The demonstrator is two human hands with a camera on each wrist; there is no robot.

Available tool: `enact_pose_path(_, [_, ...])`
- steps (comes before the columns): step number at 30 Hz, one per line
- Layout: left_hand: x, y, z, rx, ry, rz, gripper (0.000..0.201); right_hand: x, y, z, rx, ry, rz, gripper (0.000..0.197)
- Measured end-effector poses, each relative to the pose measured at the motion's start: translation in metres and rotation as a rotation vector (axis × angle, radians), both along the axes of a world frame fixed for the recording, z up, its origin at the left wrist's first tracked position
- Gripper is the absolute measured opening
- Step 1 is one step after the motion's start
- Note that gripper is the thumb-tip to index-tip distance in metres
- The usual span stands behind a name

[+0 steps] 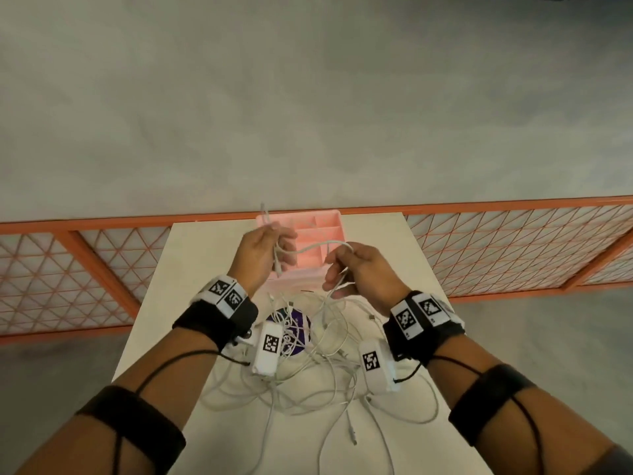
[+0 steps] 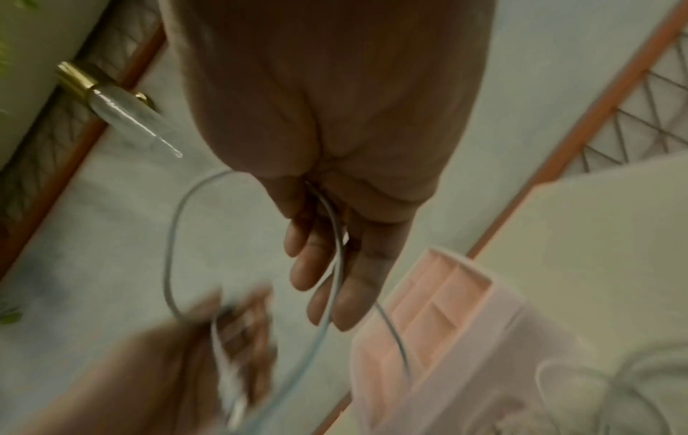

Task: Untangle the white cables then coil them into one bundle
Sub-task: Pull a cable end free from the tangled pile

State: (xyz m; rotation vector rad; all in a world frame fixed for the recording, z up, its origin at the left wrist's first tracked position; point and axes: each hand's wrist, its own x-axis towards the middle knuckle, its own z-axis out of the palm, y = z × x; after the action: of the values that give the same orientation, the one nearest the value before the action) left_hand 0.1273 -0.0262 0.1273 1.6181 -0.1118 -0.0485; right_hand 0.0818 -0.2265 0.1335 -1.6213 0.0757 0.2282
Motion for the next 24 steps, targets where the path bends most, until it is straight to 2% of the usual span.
enact_pose_path(4, [-0.019,0.015,-0.048,0.098,0.184,-0.037,0.041,0.009,-0.020,0.003,-0.012,0.046,-0.083,0.026])
enact_pose_path(9, [-0.040,0.026,-0.092,0.596,0.307,-0.238,0.032,0.008,-0.048,-0.017,0.107,0.178,-0.276,0.026])
enact_pose_path(11, [-0.047,0.025,-0.103,0.712,0.309,-0.248,0.033,0.005,-0.051,-0.026,0.158,0.229,-0.330,0.028])
enact_pose_path(13, [-0.055,0.019,-0.107,0.718,0.272,-0.126,0.051,0.002,-0.049,-0.032,0.202,0.262,-0.354,0.030])
enact_pose_path(14, [-0.060,0.013,-0.108,0.708,0.194,-0.009,0.061,0.001,-0.046,-0.035,0.226,0.271,-0.361,0.030])
enact_pose_path(15, [-0.065,0.007,-0.104,0.695,0.086,0.111,0.062,0.000,-0.042,-0.037,0.251,0.279,-0.367,0.031])
enact_pose_path(17, [-0.072,-0.004,-0.094,0.645,-0.125,0.290,0.035,-0.002,-0.032,-0.039,0.299,0.294,-0.379,0.032])
enact_pose_path(18, [-0.073,-0.008,-0.091,0.616,-0.145,0.283,0.029,-0.003,-0.027,-0.040,0.321,0.296,-0.382,0.033])
enact_pose_path(20, [-0.071,-0.014,-0.086,0.600,-0.011,0.111,0.047,-0.004,-0.018,-0.040,0.338,0.293,-0.384,0.035])
enact_pose_path(21, [-0.070,-0.016,-0.084,0.559,0.077,0.026,0.050,-0.005,-0.013,-0.039,0.338,0.291,-0.380,0.035])
enact_pose_path(24, [-0.069,-0.021,-0.078,0.257,0.207,-0.127,0.030,-0.010,0.000,-0.038,0.323,0.304,-0.328,0.034])
